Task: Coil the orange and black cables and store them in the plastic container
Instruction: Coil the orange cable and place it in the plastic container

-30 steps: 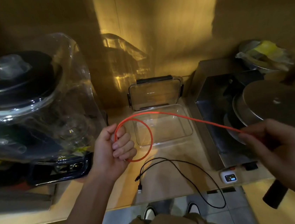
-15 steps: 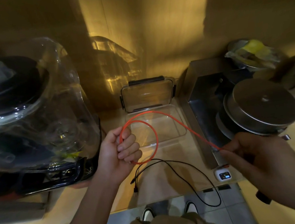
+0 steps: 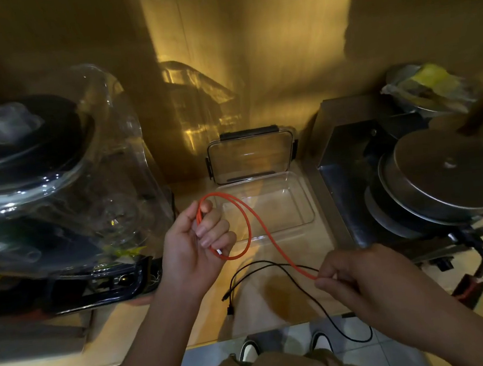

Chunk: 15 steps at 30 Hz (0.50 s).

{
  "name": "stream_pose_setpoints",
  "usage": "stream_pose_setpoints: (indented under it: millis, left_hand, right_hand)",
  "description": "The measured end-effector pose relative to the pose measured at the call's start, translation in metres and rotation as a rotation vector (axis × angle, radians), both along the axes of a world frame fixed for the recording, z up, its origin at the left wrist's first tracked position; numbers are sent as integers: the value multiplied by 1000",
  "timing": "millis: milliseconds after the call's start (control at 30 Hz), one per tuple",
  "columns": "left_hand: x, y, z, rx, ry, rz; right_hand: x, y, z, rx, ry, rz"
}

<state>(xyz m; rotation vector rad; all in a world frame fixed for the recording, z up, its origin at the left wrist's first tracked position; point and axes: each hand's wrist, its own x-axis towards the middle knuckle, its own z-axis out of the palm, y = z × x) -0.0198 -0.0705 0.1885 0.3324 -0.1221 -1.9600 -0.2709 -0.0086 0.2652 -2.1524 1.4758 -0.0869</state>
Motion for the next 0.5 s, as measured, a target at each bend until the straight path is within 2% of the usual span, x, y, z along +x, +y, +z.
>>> stream_pose_setpoints:
  millis: [267,500]
  left_hand:
    - [-4,-1,7,-3,-45,24]
    - [-26,-6,21,-89,-388,47]
  right_hand:
    - [10,-2,-6,-4,-77,88]
    - [25,-17,-4,41,-172,63]
